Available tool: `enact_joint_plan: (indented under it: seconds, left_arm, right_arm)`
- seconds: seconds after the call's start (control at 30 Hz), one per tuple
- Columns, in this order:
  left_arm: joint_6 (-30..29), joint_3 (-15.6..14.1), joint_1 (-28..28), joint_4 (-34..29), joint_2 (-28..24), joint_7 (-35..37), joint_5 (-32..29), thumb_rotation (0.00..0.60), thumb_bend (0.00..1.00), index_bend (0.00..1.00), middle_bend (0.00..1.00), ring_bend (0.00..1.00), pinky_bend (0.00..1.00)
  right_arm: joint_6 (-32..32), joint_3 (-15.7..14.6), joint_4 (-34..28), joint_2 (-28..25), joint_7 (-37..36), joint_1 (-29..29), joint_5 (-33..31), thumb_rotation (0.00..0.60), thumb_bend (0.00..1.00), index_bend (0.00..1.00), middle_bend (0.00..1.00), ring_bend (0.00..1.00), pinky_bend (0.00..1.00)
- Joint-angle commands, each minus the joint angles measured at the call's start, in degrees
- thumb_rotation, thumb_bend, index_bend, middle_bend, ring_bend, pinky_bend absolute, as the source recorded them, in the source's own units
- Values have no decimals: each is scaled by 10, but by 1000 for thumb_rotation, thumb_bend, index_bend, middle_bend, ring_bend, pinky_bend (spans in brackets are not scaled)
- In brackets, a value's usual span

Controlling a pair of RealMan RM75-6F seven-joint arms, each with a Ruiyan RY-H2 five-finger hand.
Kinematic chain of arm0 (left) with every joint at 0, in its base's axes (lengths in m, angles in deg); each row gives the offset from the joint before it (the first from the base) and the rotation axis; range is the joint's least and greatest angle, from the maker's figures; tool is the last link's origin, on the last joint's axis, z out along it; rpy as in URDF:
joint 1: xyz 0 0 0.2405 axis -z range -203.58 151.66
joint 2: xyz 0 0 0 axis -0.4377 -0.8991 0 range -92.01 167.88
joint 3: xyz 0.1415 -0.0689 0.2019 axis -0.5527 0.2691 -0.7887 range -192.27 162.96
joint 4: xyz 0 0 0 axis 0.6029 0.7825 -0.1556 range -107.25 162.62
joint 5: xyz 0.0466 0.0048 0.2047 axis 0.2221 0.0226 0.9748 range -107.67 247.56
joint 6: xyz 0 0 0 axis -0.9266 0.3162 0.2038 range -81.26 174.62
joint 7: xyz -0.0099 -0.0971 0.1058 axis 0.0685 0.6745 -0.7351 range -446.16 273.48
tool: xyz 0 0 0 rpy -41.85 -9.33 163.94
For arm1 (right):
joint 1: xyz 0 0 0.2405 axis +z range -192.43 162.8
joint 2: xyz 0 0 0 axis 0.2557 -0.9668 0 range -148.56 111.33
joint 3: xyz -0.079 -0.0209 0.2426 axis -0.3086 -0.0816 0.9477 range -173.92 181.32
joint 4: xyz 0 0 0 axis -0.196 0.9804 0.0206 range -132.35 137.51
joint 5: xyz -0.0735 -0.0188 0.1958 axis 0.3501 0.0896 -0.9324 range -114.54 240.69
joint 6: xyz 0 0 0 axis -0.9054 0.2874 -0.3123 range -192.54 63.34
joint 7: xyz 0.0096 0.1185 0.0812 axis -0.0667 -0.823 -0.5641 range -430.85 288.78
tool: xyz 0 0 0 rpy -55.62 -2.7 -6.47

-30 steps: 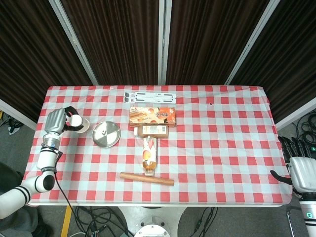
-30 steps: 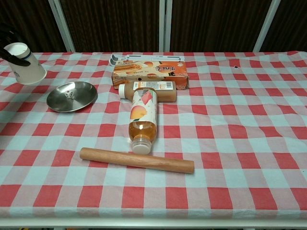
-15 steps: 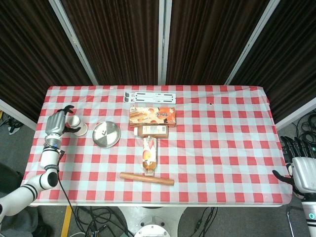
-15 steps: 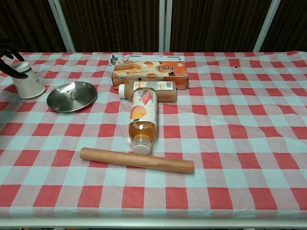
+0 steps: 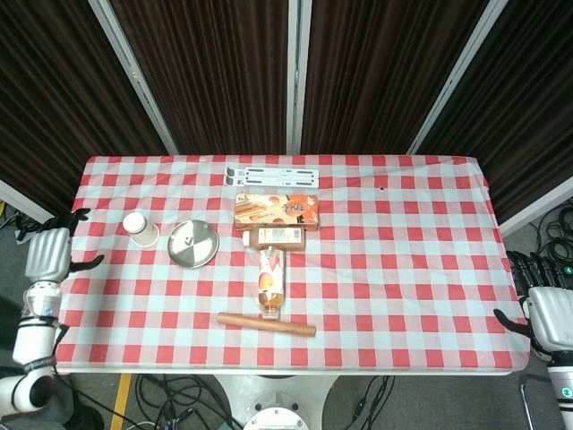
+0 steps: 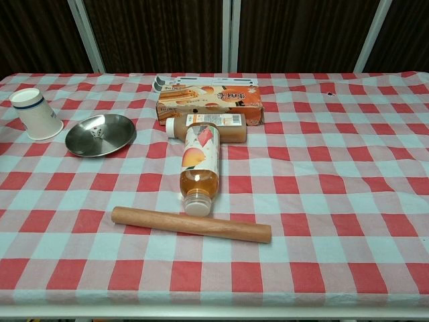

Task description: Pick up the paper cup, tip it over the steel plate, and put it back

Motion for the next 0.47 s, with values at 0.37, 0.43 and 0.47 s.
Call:
enact_joint_plan:
  seconds: [0.37,0.43,0.47]
  left_arm:
    - [-173,-85,-135,-81,-55,-59,103,600,116,172,236,147,152]
    - [-180,-90,-144,-92,-61,-48,113,600,114,172,236,147,152]
    - [-181,-91,-147,-94,-62,-43,117,600,112,172,236,147,152]
  right_arm:
    - [41,-14,30,19,-63,-6,58,600,172,0,65,0,13]
    - [43,-16,31,22,-62,-9,59,600,173,0,69,0,13]
    - [43,-17,31,22,-62,-10,59,600,172,0,70,0,13]
